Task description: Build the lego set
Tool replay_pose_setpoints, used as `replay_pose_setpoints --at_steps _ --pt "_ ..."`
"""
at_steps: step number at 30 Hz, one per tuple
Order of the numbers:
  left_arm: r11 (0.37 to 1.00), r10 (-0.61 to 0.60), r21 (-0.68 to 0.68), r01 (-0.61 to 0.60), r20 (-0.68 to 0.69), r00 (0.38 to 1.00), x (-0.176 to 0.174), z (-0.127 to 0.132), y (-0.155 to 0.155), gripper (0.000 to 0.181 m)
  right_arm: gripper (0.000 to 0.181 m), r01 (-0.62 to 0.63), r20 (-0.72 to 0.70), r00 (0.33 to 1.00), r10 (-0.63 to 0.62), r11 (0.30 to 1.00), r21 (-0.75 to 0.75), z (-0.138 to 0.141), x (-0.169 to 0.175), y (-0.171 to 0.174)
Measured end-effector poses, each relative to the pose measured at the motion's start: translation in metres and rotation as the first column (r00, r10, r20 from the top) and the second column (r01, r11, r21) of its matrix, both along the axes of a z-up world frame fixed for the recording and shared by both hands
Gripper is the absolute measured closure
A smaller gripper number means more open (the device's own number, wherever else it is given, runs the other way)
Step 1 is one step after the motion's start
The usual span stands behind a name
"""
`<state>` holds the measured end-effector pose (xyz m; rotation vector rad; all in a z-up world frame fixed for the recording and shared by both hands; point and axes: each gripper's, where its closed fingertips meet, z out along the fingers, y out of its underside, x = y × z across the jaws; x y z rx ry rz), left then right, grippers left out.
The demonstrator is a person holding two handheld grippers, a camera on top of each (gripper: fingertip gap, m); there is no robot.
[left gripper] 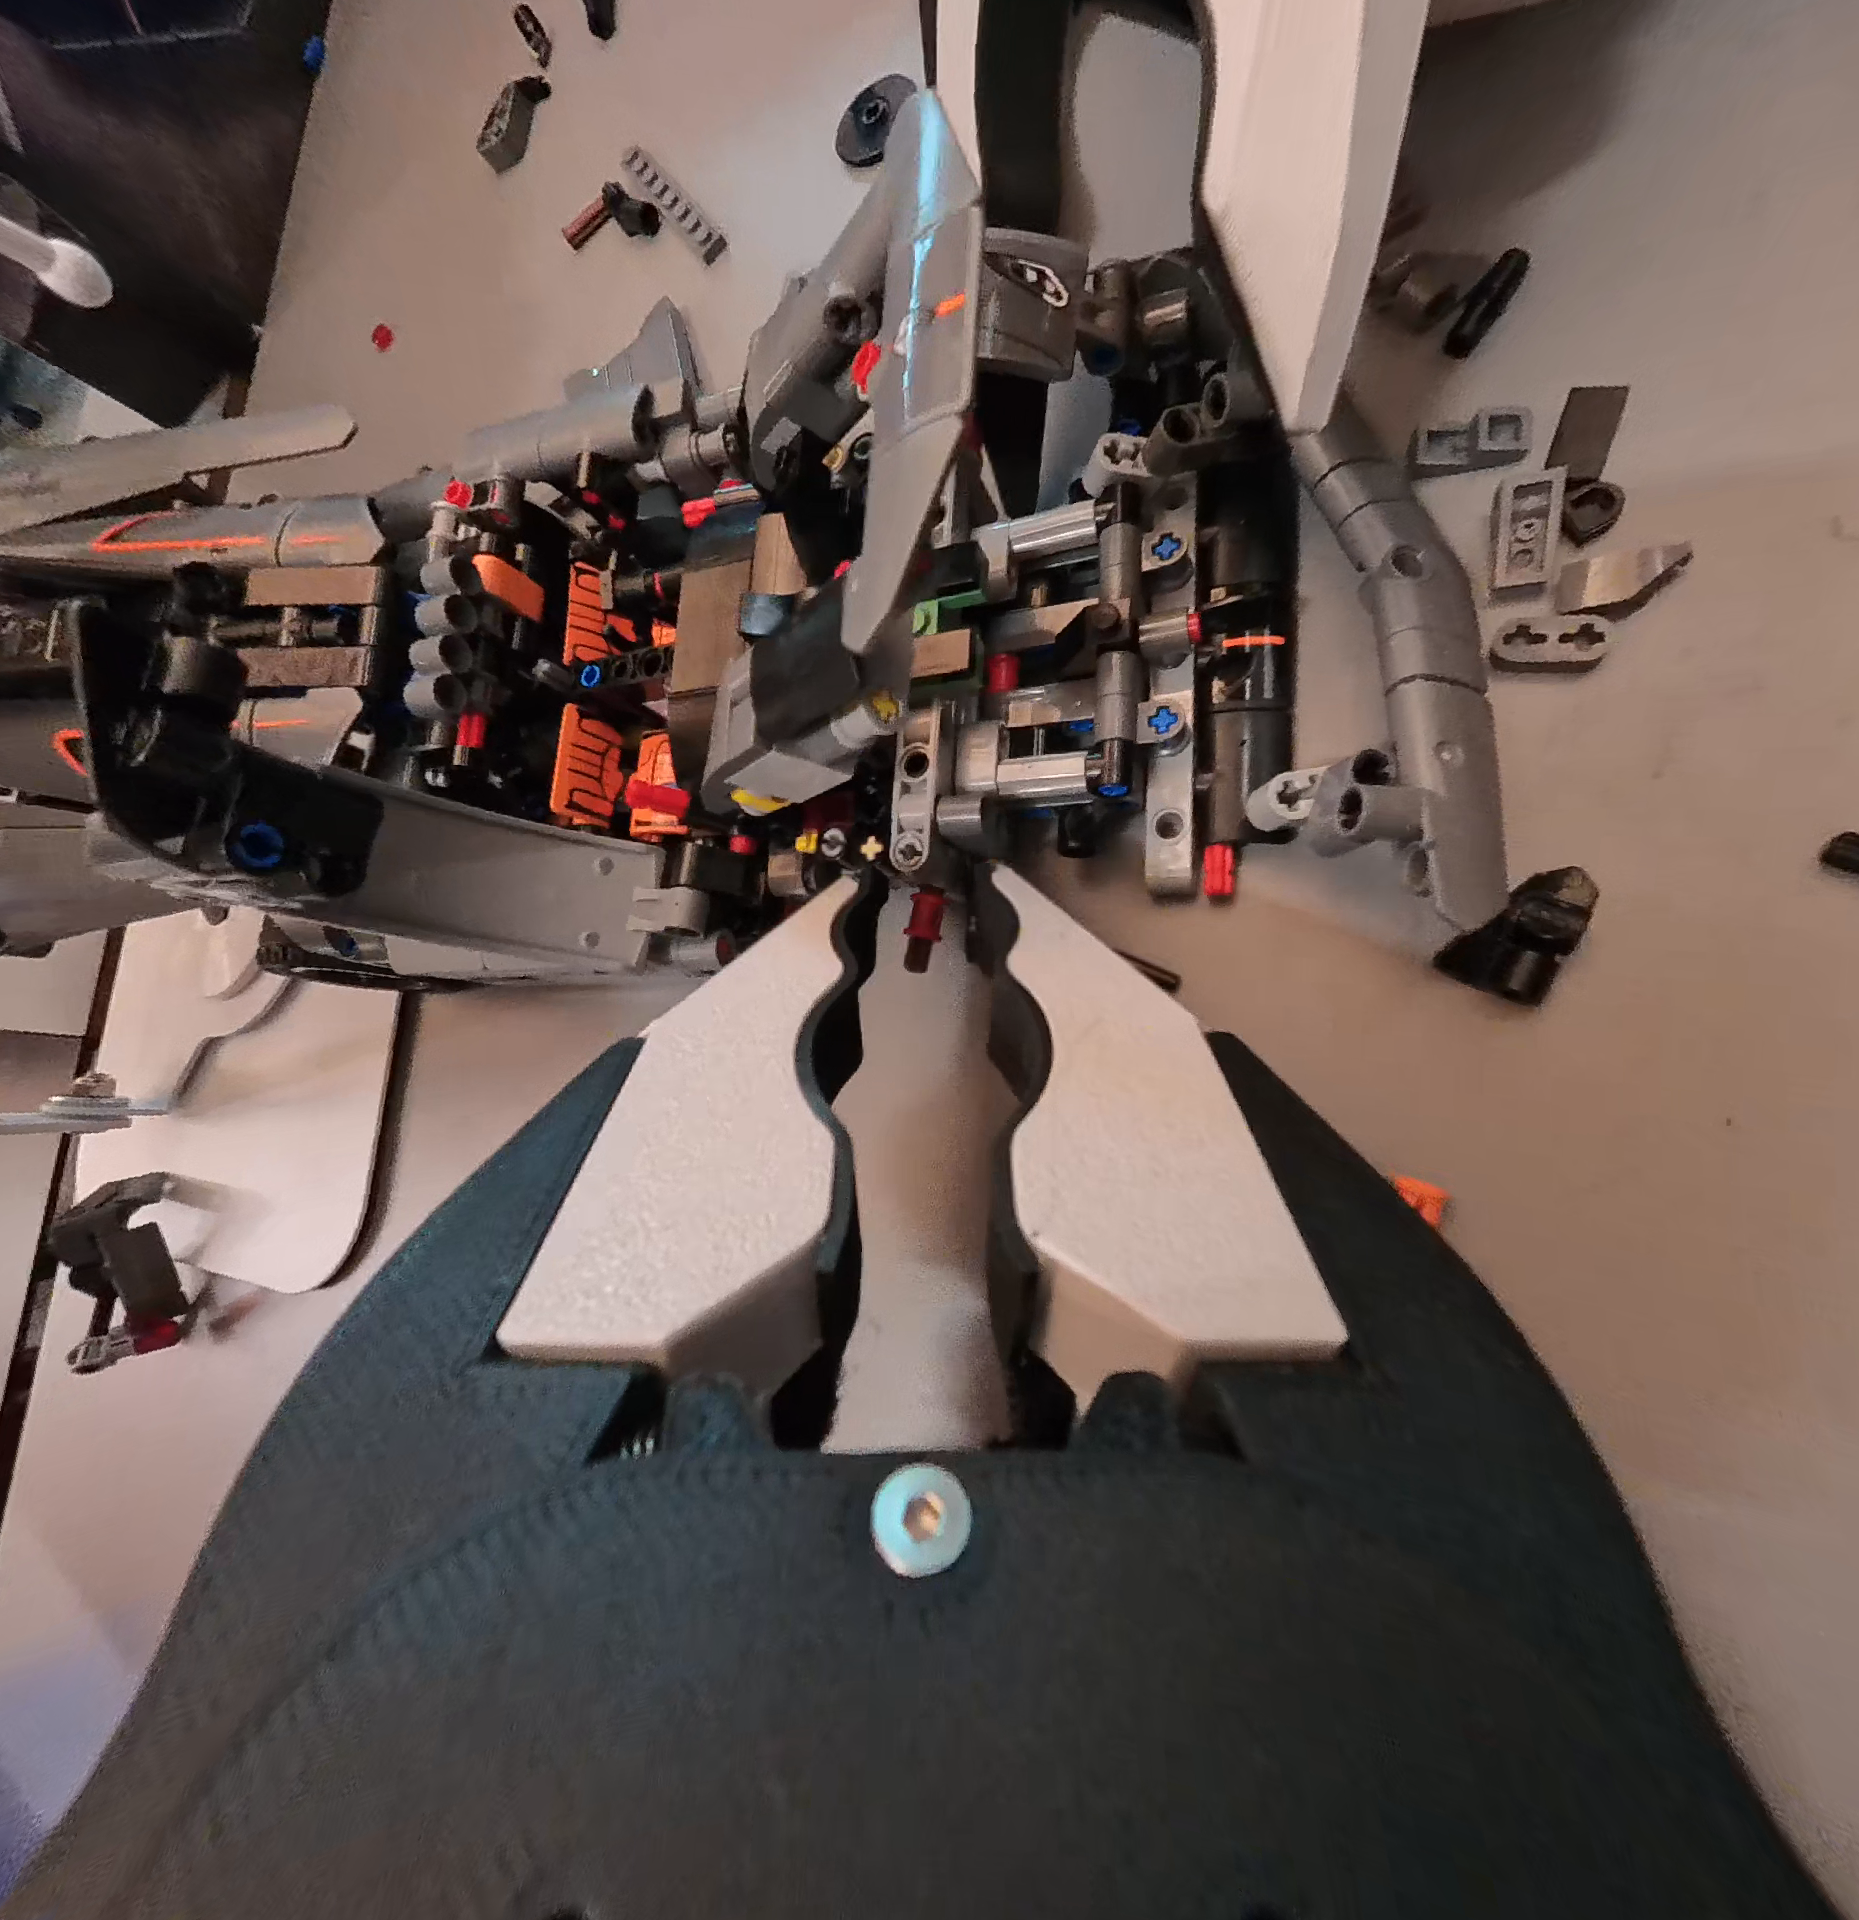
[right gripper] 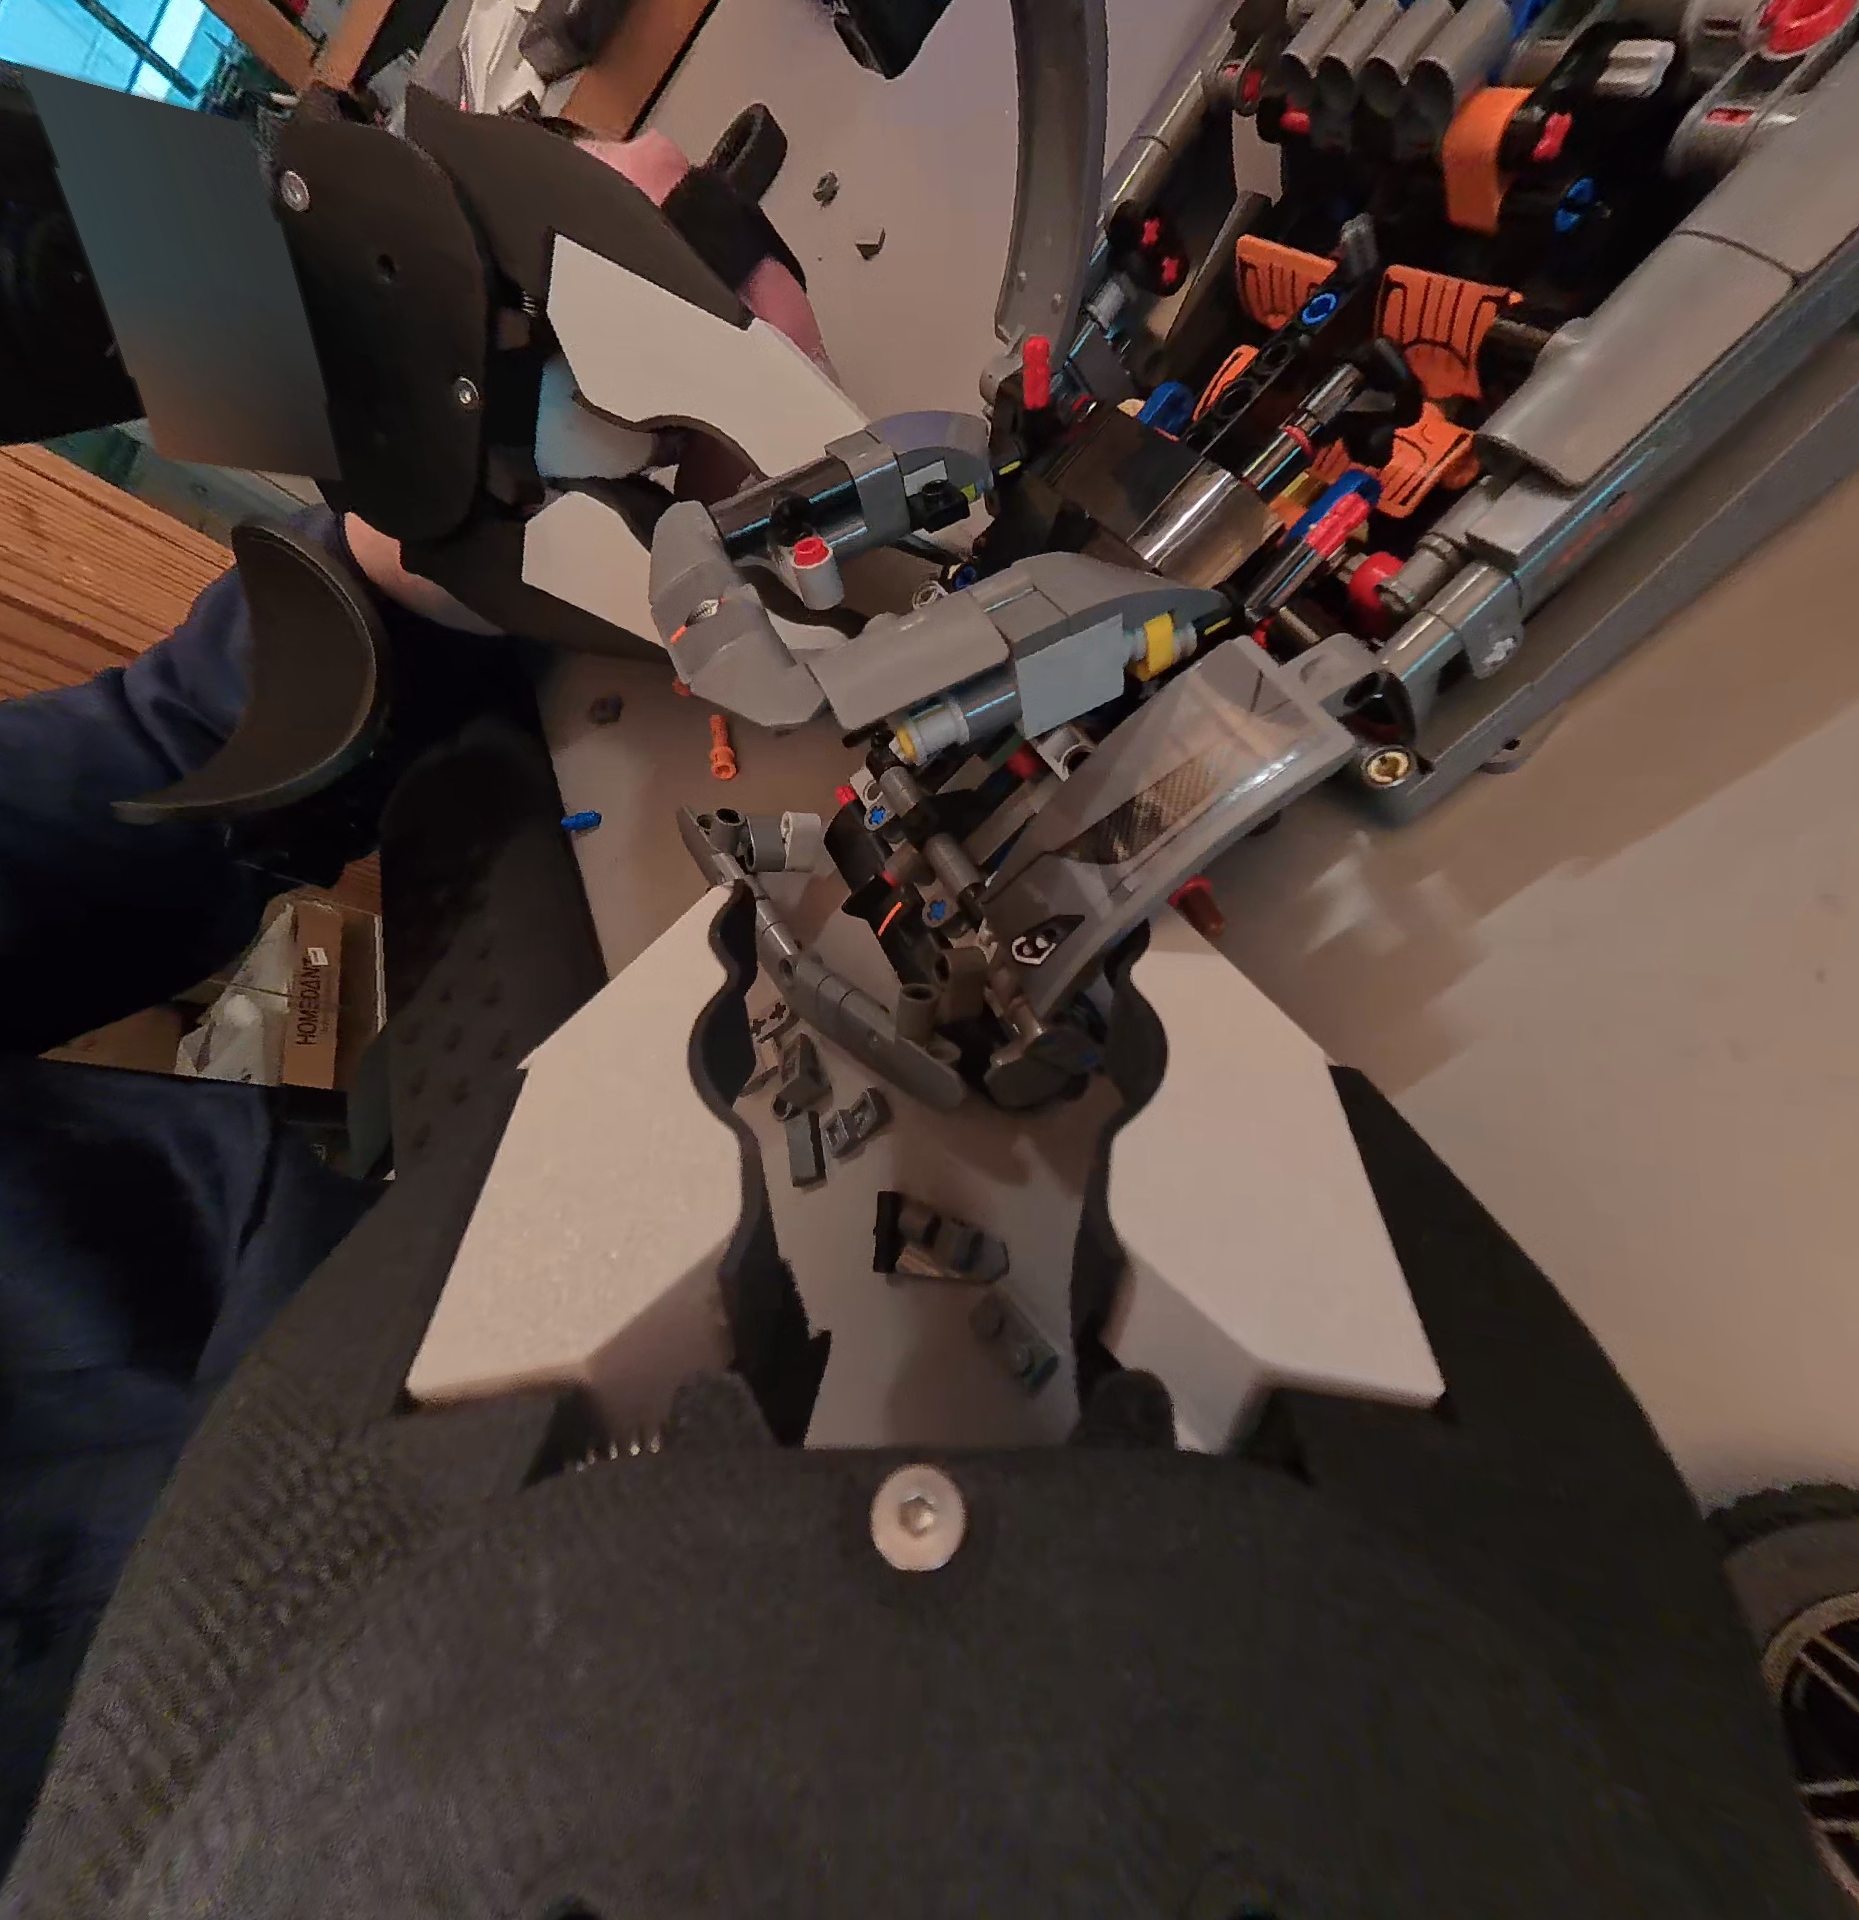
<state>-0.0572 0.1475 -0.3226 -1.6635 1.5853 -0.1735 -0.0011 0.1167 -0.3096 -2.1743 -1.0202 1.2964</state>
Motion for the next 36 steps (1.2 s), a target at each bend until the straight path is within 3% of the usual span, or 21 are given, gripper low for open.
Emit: replay_pose_setpoints --at_steps 27,30,33,36 --pt "1.0 0.01 0.019 -0.01 0.022 1.0 0.0032 -0.0001 0.0007 0.16 0.121 0.004 0.033 0.999 -0.005 1.0 0.03 -0.004 -0.002 0.0008" --pt "0.999 -0.003 0.051 0.002 0.007 1.0 0.0049 -0.0008 0.0007 0.16 0.129 0.032 0.044 0.998 -0.034 0.999 0.035 -0.0053 0.0021 0.006" --pt "0.998 -0.011 0.068 0.012 -0.012 1.0 0.0033 -0.0014 0.0015 0.171 0.126 0.044 0.019 0.999 -0.044 0.999 0.007 -0.0032 0.0039 0.0081" --pt "0.998 -0.007 0.068 0.008 -0.011 1.0 0.0037 -0.0018 0.0017 0.17 0.125 0.039 0.021 0.999 -0.039 0.999 0.012 -0.0033 0.0037 0.0074"
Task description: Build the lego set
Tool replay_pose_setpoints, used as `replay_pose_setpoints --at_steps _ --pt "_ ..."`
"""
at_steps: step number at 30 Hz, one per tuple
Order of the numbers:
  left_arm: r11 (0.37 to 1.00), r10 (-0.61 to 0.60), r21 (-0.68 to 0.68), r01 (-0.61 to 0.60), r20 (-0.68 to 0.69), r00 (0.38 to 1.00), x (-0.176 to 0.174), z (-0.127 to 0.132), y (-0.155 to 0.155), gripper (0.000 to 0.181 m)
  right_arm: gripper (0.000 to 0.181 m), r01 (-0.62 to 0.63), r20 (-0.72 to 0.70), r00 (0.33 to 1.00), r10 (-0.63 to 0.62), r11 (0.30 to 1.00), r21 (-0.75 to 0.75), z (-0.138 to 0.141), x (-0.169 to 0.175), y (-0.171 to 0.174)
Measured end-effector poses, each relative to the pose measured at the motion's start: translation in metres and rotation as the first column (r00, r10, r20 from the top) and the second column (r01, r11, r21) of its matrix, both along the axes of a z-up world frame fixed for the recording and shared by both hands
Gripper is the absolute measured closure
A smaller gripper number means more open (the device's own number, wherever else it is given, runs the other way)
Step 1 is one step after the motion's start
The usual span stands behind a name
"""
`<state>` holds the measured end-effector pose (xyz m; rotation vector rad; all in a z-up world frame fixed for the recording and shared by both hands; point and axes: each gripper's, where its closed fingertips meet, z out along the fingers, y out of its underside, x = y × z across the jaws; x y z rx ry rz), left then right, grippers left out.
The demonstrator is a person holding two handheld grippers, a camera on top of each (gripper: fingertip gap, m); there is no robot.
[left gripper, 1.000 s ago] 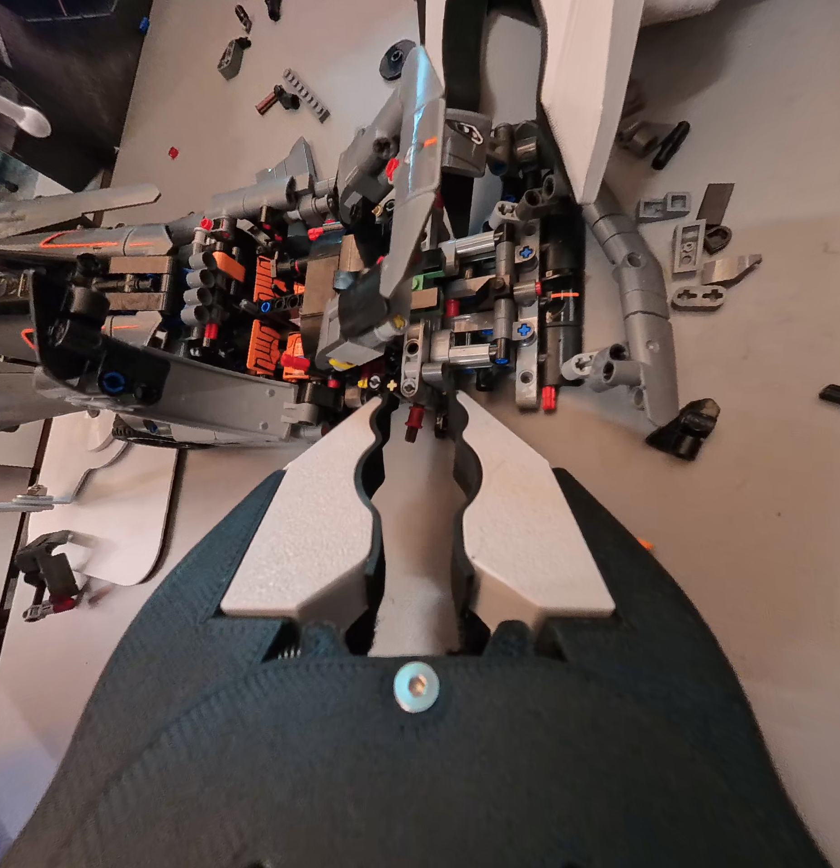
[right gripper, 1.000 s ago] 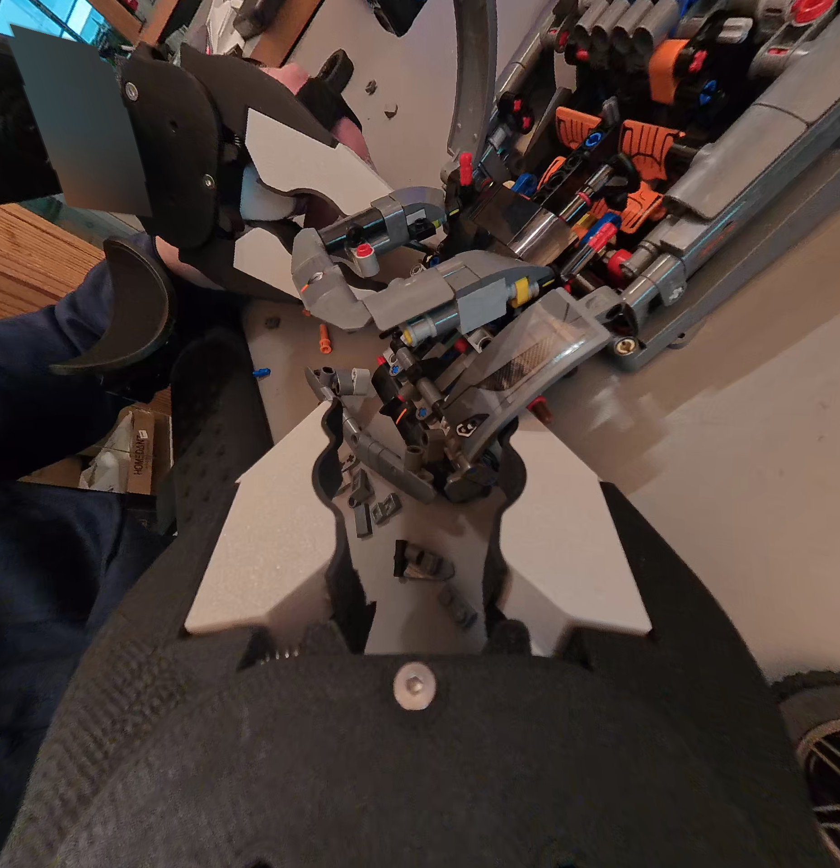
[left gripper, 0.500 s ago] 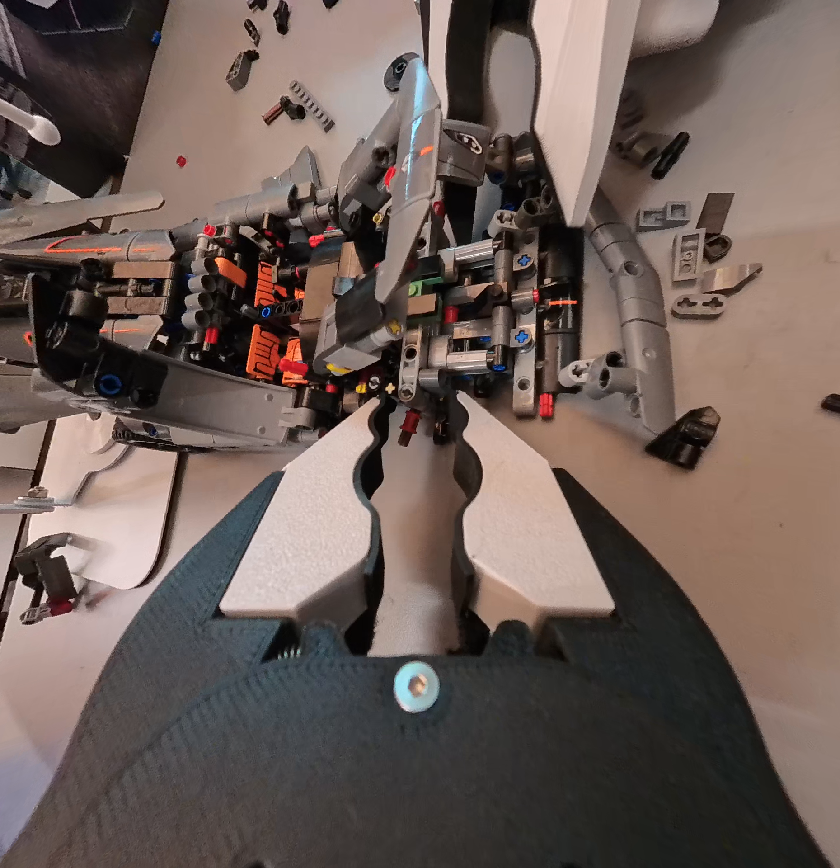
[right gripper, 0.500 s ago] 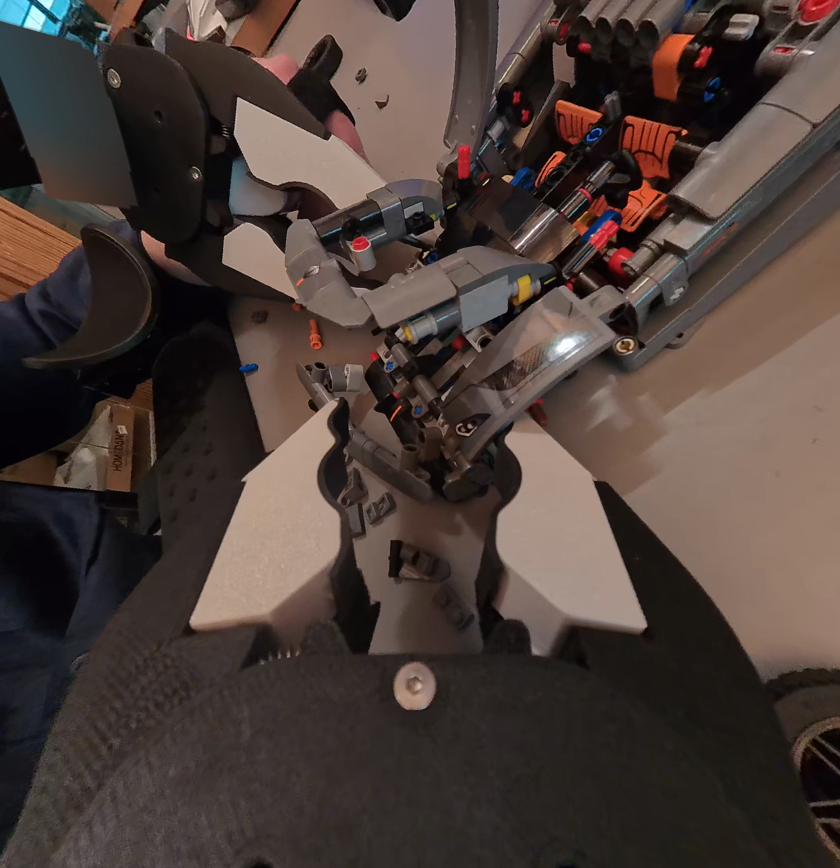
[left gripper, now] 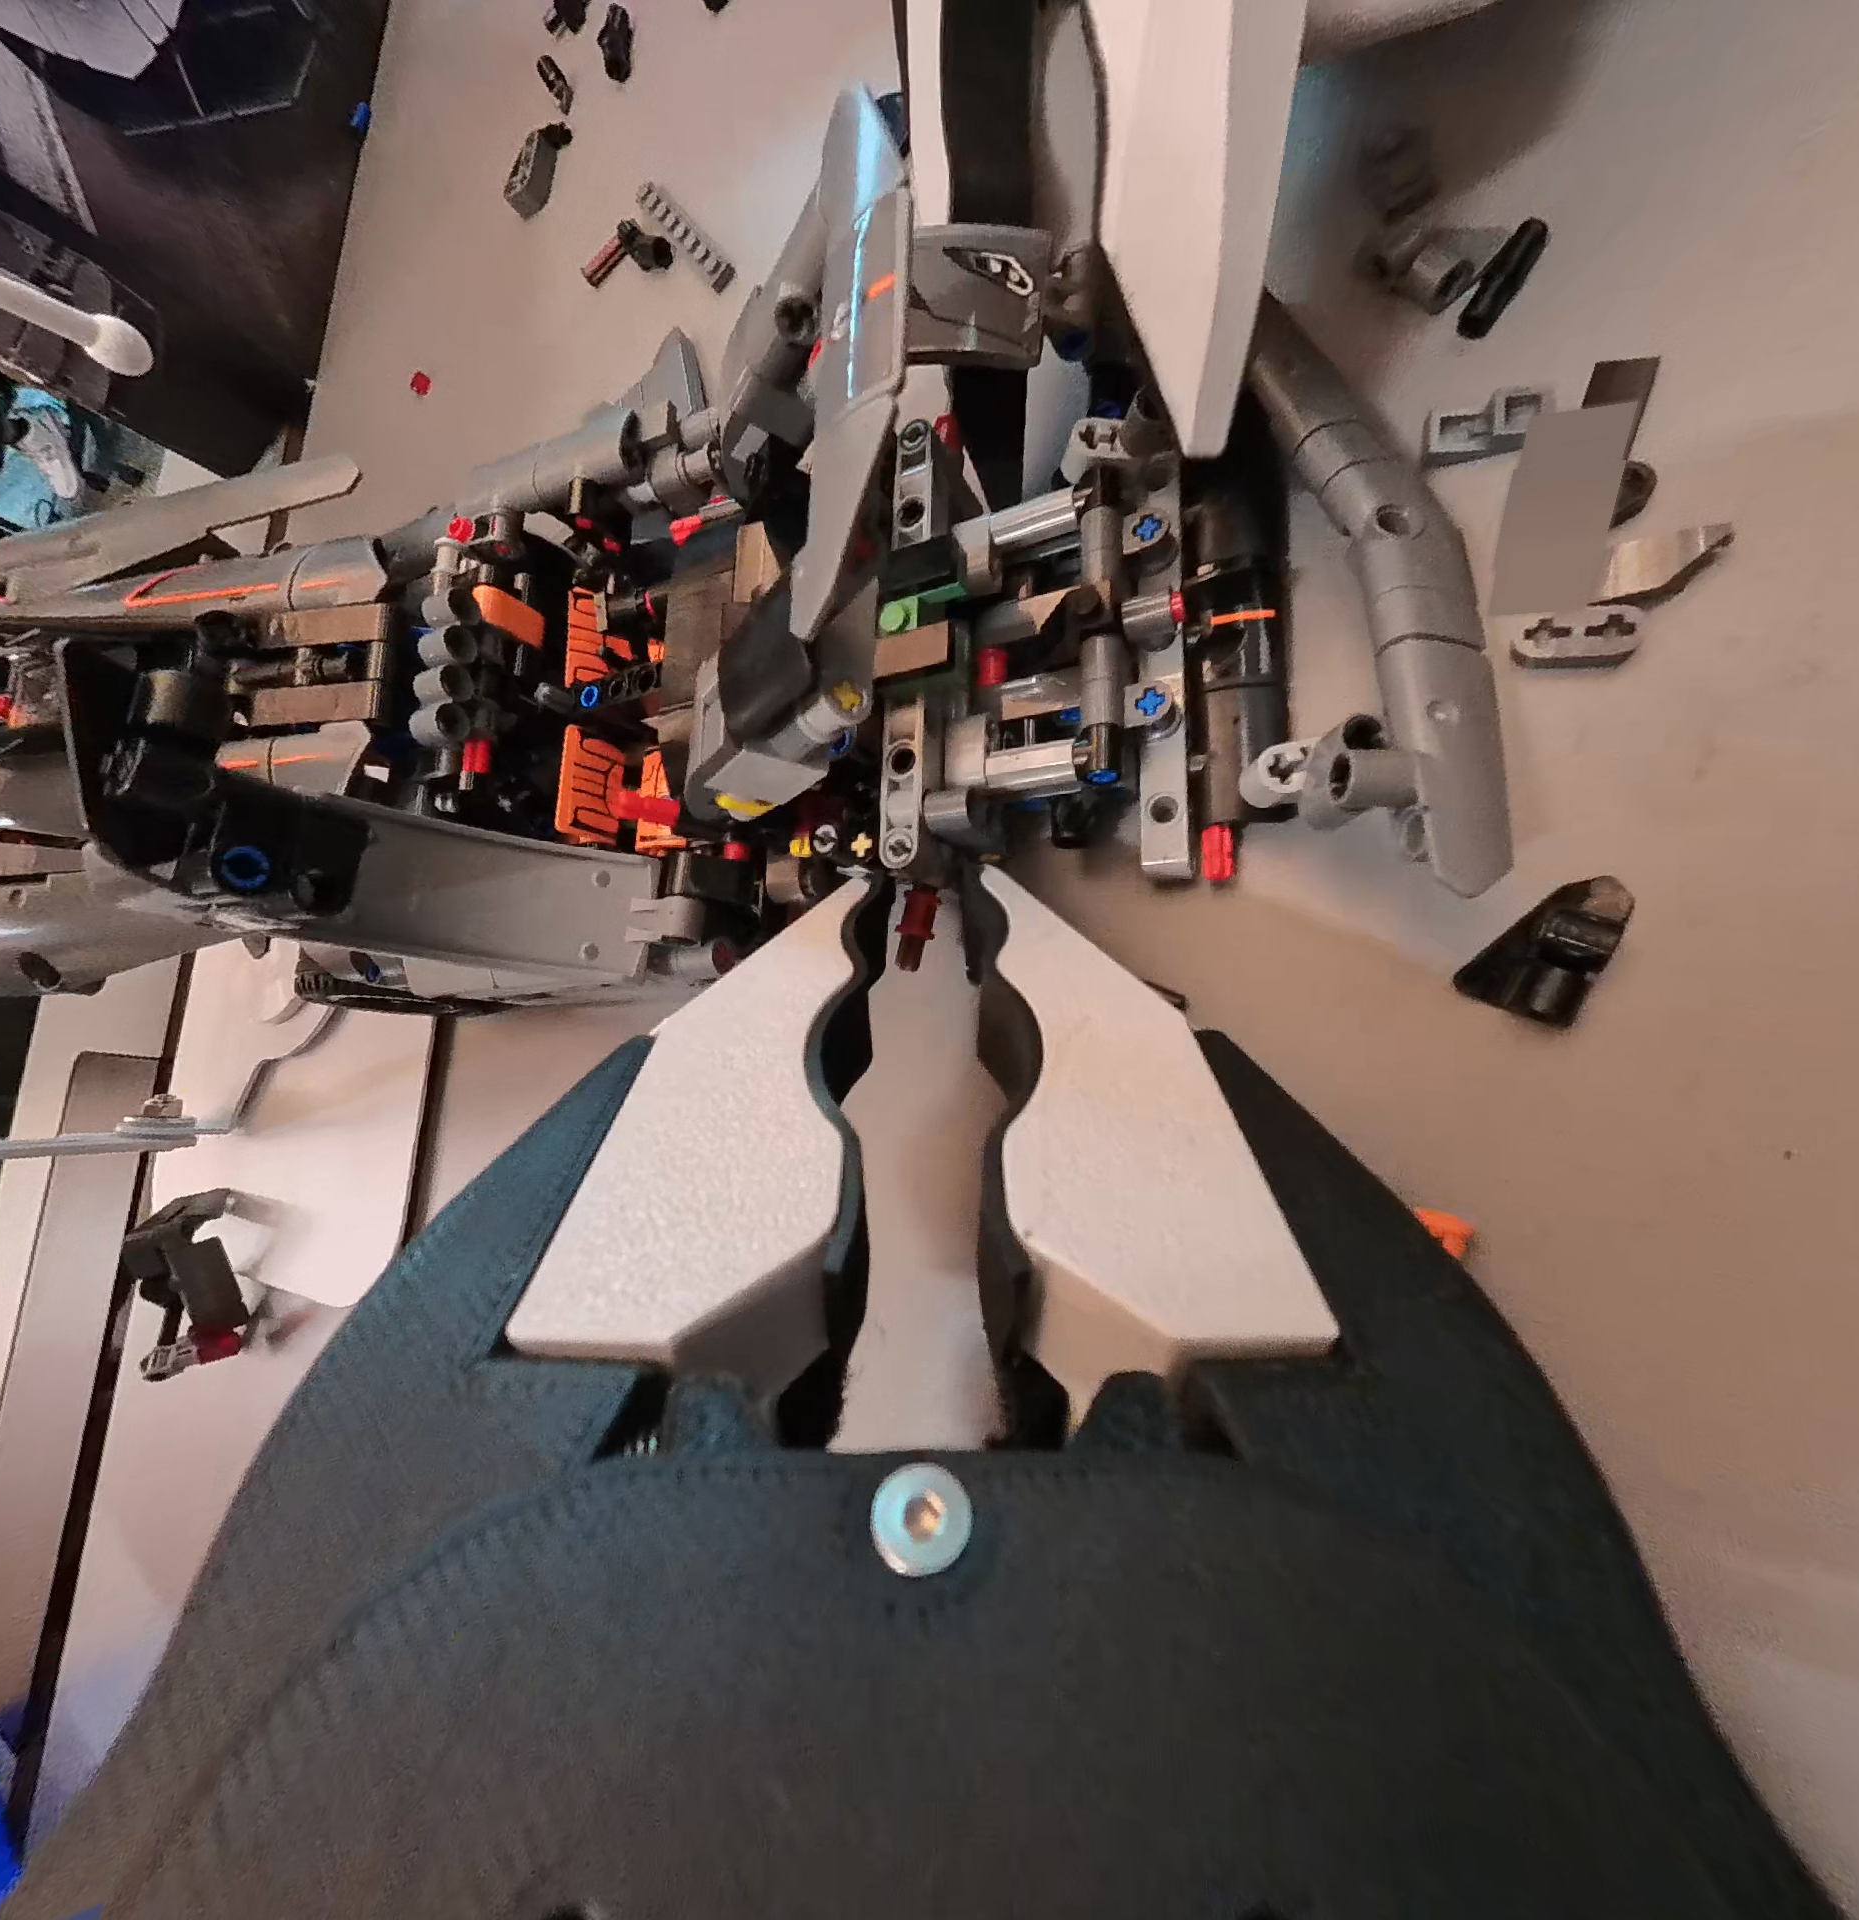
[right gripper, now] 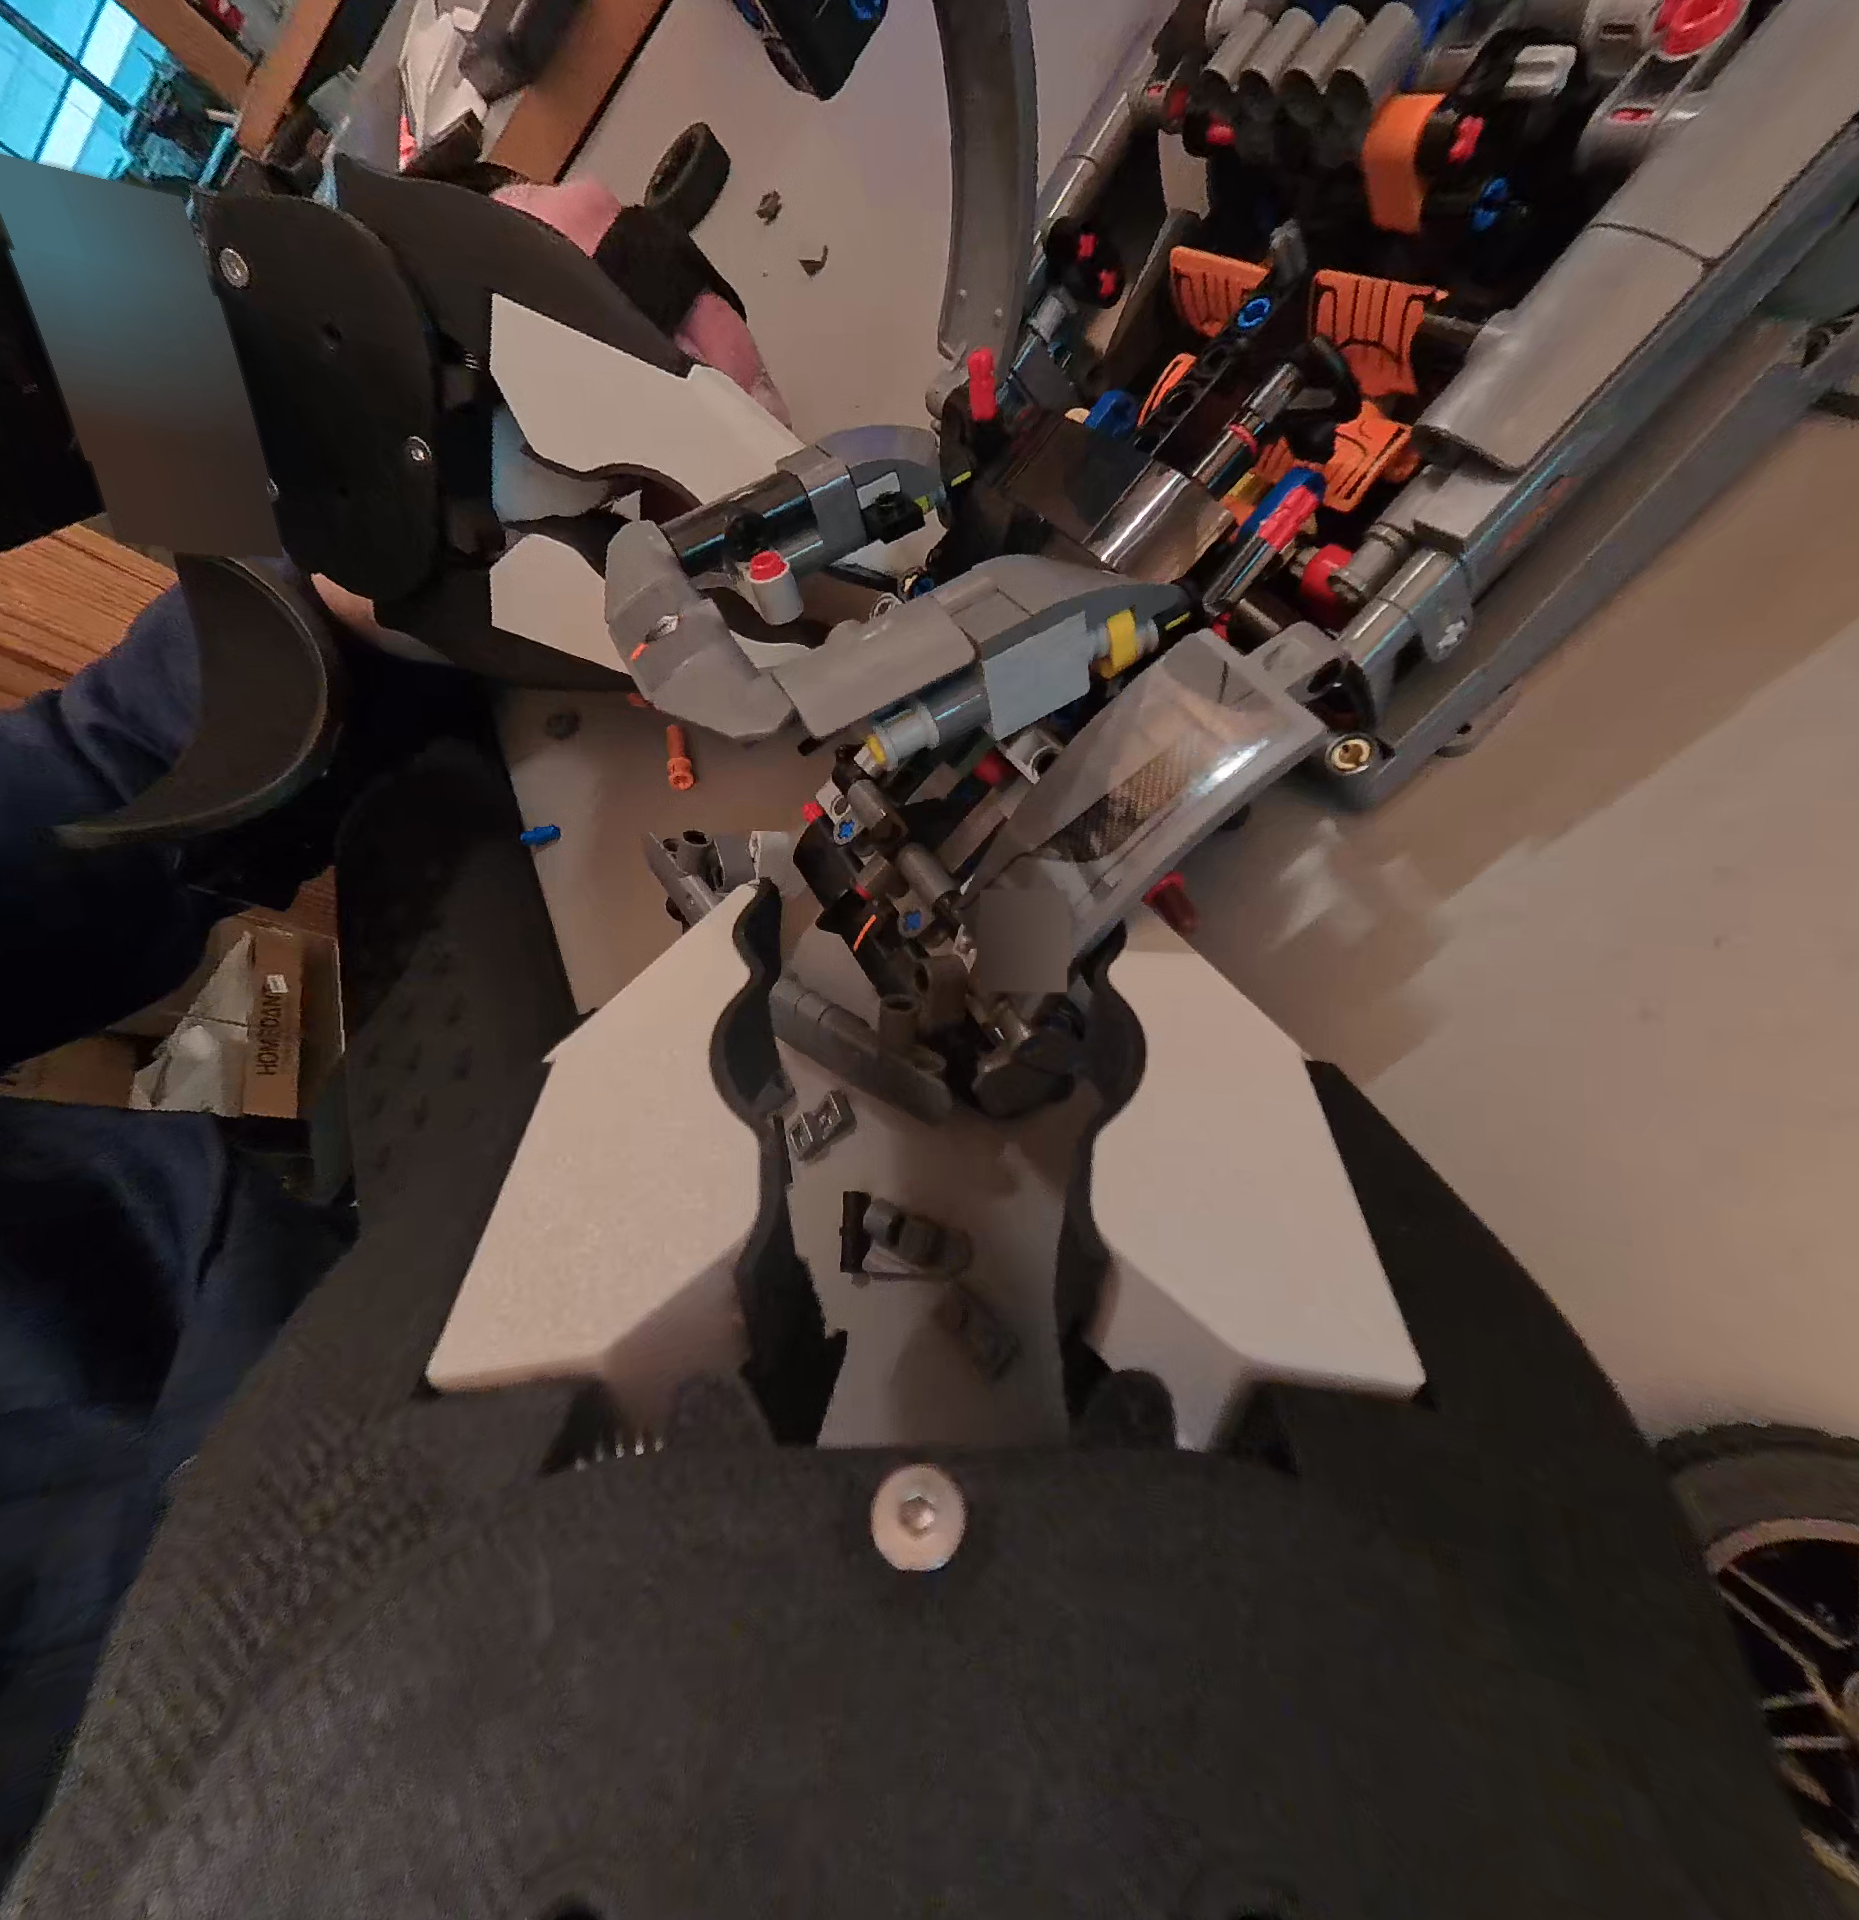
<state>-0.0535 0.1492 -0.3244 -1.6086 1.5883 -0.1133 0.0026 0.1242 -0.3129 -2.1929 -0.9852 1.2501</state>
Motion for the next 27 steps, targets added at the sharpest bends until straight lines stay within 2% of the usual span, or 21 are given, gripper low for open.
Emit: replay_pose_setpoints --at_steps 10,27 --pt "1.0 -0.012 0.016 0.012 0.036 0.999 0.0013 0.0068 -0.0016 0.165 0.126 -0.003 -0.002 1.0 0.003 1.0 -0.003 -0.0004 -0.0003 -0.0002" --pt "1.0 -0.001 0.017 0.0 0.061 0.998 0.0027 0.0078 -0.0004 0.168 0.126 -0.017 0.02 1.0 0.017 1.0 0.024 -0.0021 -0.0008 -0.0019"
